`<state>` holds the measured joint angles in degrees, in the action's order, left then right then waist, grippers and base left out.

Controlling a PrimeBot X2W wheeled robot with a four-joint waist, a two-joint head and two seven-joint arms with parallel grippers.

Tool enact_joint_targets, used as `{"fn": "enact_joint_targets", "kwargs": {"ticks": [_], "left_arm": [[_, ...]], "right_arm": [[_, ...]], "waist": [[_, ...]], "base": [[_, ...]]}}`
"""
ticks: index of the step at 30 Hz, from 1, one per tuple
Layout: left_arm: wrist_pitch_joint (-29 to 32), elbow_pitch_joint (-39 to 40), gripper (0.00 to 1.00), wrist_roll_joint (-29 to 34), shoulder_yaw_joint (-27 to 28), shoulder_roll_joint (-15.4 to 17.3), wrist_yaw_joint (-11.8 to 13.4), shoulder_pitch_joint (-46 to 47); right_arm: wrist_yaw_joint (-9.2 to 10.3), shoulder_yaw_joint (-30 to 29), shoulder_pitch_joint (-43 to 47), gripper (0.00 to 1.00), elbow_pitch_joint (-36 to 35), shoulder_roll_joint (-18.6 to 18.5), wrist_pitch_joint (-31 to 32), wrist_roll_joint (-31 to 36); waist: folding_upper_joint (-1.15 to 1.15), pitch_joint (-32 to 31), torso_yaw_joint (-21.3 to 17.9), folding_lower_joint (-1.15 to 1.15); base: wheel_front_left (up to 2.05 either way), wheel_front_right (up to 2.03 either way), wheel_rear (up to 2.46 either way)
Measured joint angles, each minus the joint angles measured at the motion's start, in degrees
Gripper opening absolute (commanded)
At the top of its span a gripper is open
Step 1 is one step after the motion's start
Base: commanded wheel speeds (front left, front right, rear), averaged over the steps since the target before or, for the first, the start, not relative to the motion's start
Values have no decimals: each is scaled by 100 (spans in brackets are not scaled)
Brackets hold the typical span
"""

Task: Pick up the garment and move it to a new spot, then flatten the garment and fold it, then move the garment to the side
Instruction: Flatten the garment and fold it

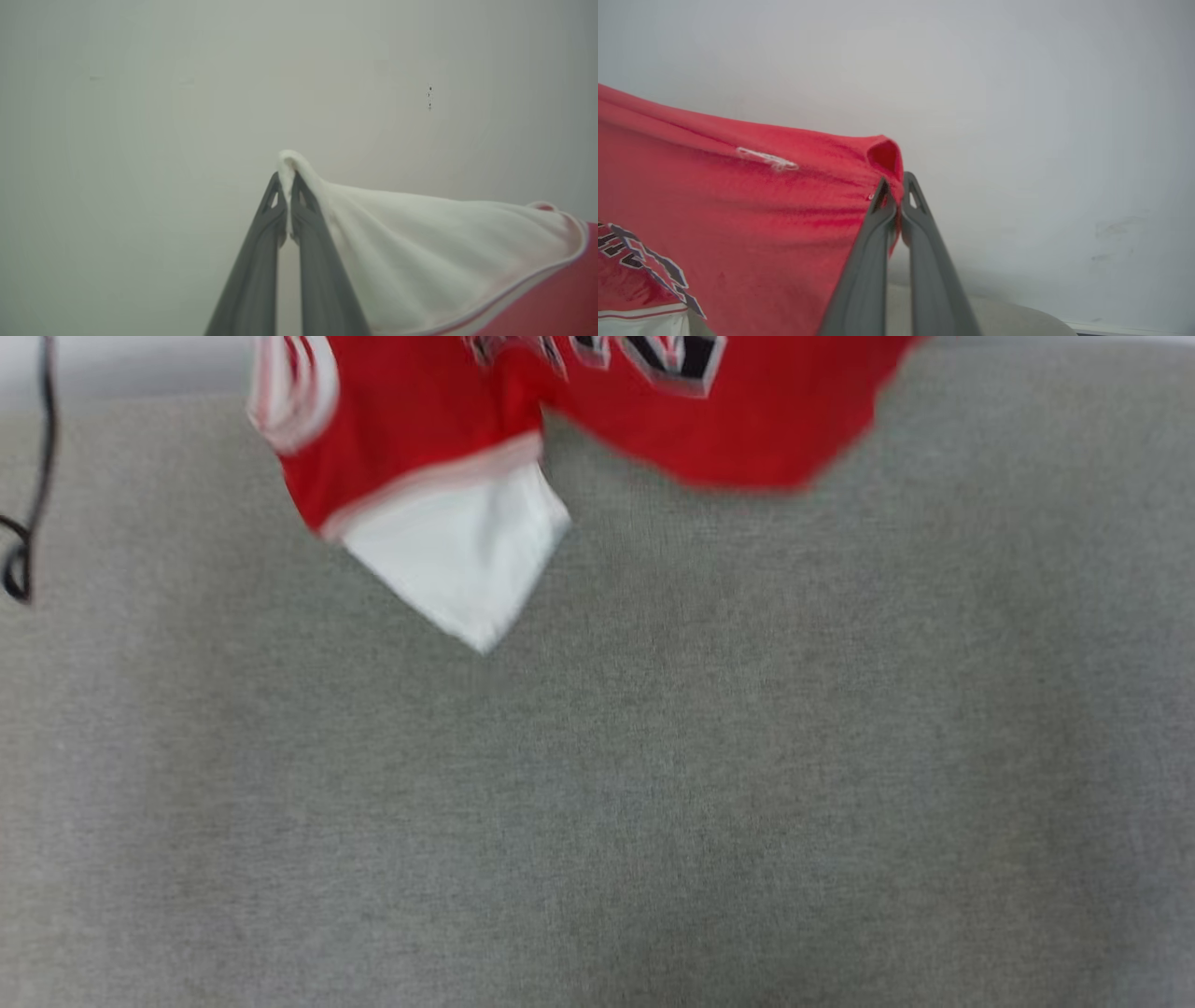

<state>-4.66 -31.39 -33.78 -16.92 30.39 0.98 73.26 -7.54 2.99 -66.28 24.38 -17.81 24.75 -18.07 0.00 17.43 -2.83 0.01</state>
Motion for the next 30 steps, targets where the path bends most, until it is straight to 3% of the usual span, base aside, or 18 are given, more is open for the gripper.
{"fn": "enact_joint_targets", "kwargs": {"ticks": [5,14,23,30], "left_arm": [[-126,-121,0,110,51,97,-129,949],[3,20,0,155,94,238,-142,1908],[-27,107,0,89,145,269,-74,1941],[-137,-83,0,-44,183,256,-134,1715]], "right_arm": [[0,-63,-859,0,70,38,-446,164],[0,21,-2098,0,189,-57,-931,310],[1,382,-2736,0,829,13,-1295,192],[1,740,-2861,0,1347,5,-1517,-70]], "waist": [[0,487,-35,0],[0,1517,-12,0],[0,2590,-38,1],[0,2884,-19,1]], "base": [[0,0,0],[0,0,0],[0,0,0],[0,0,0]]}}
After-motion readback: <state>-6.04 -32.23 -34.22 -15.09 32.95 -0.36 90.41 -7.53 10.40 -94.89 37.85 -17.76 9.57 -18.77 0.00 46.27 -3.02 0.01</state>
